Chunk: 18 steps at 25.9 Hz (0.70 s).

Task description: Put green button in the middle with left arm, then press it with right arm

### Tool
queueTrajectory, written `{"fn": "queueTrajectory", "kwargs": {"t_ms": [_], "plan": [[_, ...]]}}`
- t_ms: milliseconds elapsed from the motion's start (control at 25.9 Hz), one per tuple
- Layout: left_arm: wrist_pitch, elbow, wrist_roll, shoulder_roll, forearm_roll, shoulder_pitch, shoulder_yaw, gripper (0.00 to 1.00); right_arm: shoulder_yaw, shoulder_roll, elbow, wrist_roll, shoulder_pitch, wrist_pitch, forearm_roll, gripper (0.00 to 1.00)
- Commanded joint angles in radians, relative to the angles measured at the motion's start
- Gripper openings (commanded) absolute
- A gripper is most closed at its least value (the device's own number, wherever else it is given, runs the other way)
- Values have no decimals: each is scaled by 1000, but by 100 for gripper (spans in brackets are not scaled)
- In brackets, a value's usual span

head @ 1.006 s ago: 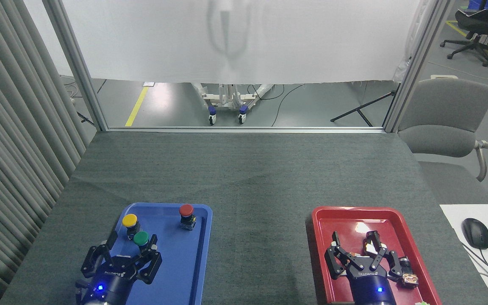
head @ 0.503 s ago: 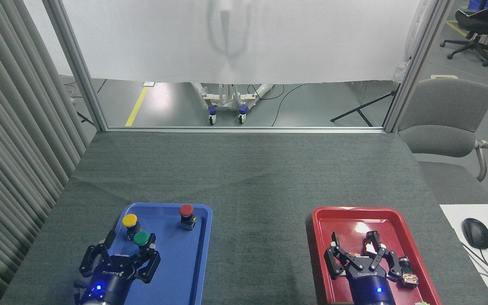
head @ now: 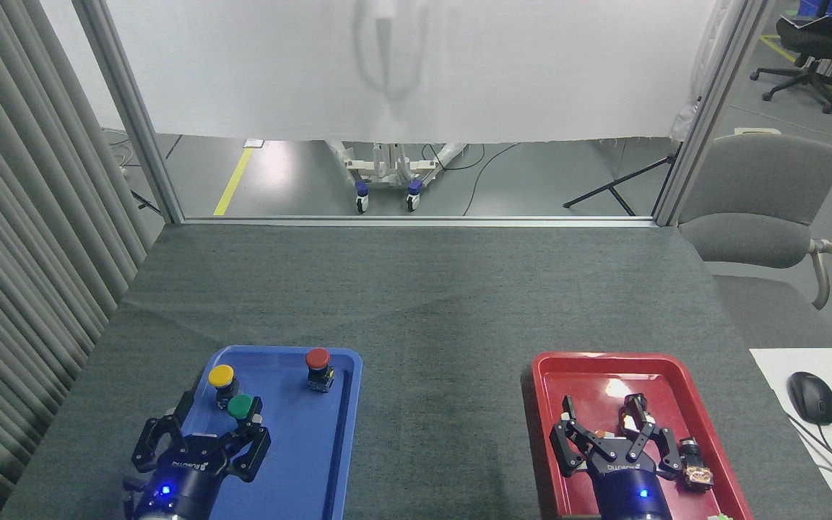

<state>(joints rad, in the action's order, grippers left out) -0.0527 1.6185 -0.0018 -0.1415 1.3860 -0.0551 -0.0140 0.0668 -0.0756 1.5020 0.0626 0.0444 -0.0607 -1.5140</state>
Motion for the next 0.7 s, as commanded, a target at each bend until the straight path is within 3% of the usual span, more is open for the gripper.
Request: {"fn": "queueTrajectory", "kwargs": {"t_ms": [0, 116, 657], "plan": [[-1, 0, 48, 0, 2, 0, -1, 100, -1, 0, 0, -1, 0, -1, 0, 100], [10, -5, 101, 3, -7, -12, 5, 100, -2, 0, 0, -1, -1, 1, -2, 100], [-4, 1, 95, 2, -13, -14, 11, 100, -4, 2, 0, -1, -8, 4, -2, 100]]}}
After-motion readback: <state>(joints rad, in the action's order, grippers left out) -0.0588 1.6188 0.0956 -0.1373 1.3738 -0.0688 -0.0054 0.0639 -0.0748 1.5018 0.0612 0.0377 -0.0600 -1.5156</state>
